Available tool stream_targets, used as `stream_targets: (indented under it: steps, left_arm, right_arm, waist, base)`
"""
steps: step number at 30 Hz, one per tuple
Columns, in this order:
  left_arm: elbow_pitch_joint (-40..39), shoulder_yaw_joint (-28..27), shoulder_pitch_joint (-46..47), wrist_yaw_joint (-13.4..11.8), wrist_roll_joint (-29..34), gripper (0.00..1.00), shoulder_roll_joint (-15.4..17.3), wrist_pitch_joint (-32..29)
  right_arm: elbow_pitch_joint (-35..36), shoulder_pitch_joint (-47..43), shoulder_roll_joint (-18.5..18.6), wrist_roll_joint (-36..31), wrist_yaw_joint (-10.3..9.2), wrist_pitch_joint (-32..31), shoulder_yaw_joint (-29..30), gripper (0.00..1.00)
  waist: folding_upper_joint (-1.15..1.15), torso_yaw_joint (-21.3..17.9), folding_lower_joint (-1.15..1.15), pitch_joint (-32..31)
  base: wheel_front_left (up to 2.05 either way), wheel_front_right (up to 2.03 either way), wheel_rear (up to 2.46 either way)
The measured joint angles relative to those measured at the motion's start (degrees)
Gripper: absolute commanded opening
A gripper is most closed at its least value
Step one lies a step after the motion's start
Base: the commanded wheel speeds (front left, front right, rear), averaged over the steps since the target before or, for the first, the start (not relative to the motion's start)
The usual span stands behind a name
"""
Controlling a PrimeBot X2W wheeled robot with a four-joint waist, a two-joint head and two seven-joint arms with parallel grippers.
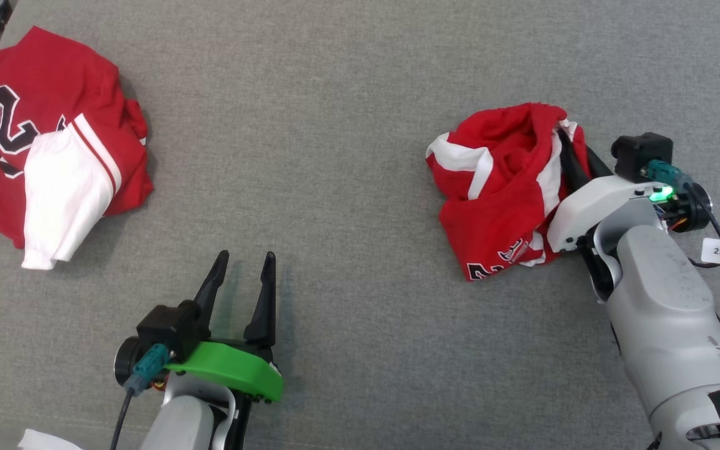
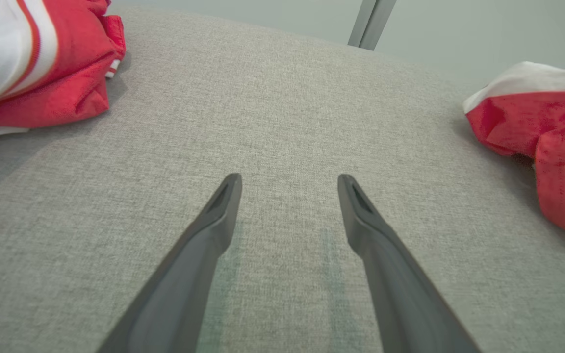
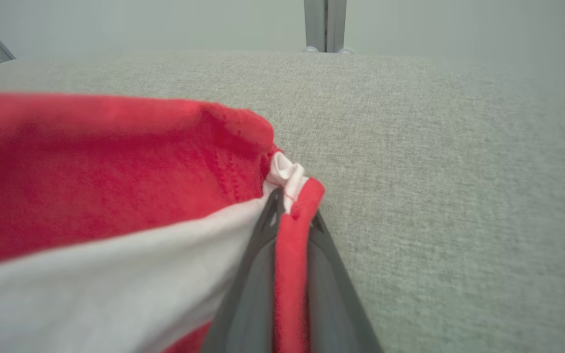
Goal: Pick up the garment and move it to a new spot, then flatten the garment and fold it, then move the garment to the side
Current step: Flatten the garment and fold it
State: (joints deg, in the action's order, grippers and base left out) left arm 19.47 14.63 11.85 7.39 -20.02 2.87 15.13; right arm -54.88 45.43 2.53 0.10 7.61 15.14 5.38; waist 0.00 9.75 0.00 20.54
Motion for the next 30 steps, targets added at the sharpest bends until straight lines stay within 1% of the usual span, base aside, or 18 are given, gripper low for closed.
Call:
stream_targets:
  steps: [5, 9, 13, 18, 20, 24, 26, 27, 28, 29, 30]
  left_arm:
    - [-0.03, 0.2, -0.75, 0.0, -0.1, 1.0, -0.01, 0.0]
    - [0.22, 0.09, -1.76, 0.0, -0.24, 1.0, 0.0, 0.0]
    - [0.49, -0.26, -3.26, 0.0, -0.43, 1.0, -0.01, 0.0]
    - [1.0, -0.87, -4.86, 0.0, -0.44, 1.0, -0.01, 0.0]
    - [1.12, -1.27, -5.42, 0.0, -0.41, 1.0, -0.01, 0.0]
    - [1.24, -1.62, -5.99, 0.0, -0.33, 1.0, -0.01, 0.0]
    - [1.24, -1.79, -6.22, 0.0, -0.33, 1.0, -0.01, 0.0]
    - [1.24, -1.89, -6.51, 0.0, -0.33, 1.0, -0.01, 0.0]
    - [1.25, -1.93, -6.71, 0.0, -0.33, 1.0, 0.0, 0.0]
    - [1.2, -1.93, -6.71, 0.0, -0.33, 1.0, -0.01, 0.0]
    - [1.15, -1.94, -6.71, 0.0, -0.33, 1.0, 0.0, -0.01]
  right_arm:
    - [11.92, -2.48, 0.3, 2.97, -0.07, -0.07, -0.78, 0.0]
    - [18.37, -3.6, 0.32, 6.17, -0.07, -0.07, -4.57, 0.0]
    - [22.88, -3.07, 0.3, 11.18, -0.07, -0.07, -11.5, 0.0]
    - [27.28, 0.71, 0.24, 21.58, -0.07, -0.08, -21.86, 0.0]
    - [29.39, 2.76, 0.22, 24.7, -0.07, -0.07, -24.54, 0.0]
    - [34.21, 5.81, 0.22, 28.8, -0.07, -0.04, -26.57, 0.0]
    - [34.46, 5.56, 0.18, 29.26, -0.07, -0.04, -26.52, 0.25]
    - [34.1, 5.01, 0.18, 29.0, -0.07, -0.03, -26.05, 0.49]
    - [33.1, 4.08, 0.18, 27.88, -0.07, 0.0, -25.52, 0.71]
    - [31.67, 2.55, 0.12, 25.98, -0.07, 0.0, -24.52, 1.0]
    - [30.41, 1.04, 0.13, 24.63, -0.07, -0.01, -23.42, 1.0]
  waist:
    - [0.0, -0.65, 0.0, -2.13]
    - [0.0, -0.94, 0.0, -4.29]
    - [0.0, -1.04, 0.0, -6.85]
    - [0.0, -0.91, 0.0, -9.98]
    - [0.0, -0.83, 0.0, -11.01]
    - [0.0, -0.62, 0.0, -12.64]
    - [0.0, -0.6, 0.0, -13.07]
    - [0.0, -0.67, 0.0, -13.16]
    - [0.0, -0.78, 0.0, -13.15]
    - [0.0, -0.93, 0.0, -13.06]
    - [0.0, -1.06, 0.0, -12.97]
  base:
    - [0.0, 0.0, 0.0]
    - [0.0, 0.0, 0.0]
    - [0.0, 0.0, 0.0]
    - [0.0, 0.0, 0.0]
    - [0.0, 0.0, 0.0]
    - [0.0, 0.0, 0.0]
    - [0.0, 0.0, 0.0]
    - [0.0, 0.0, 0.0]
    - [0.0, 0.0, 0.0]
    - [0.0, 0.0, 0.0]
    - [0.0, 0.0, 0.0]
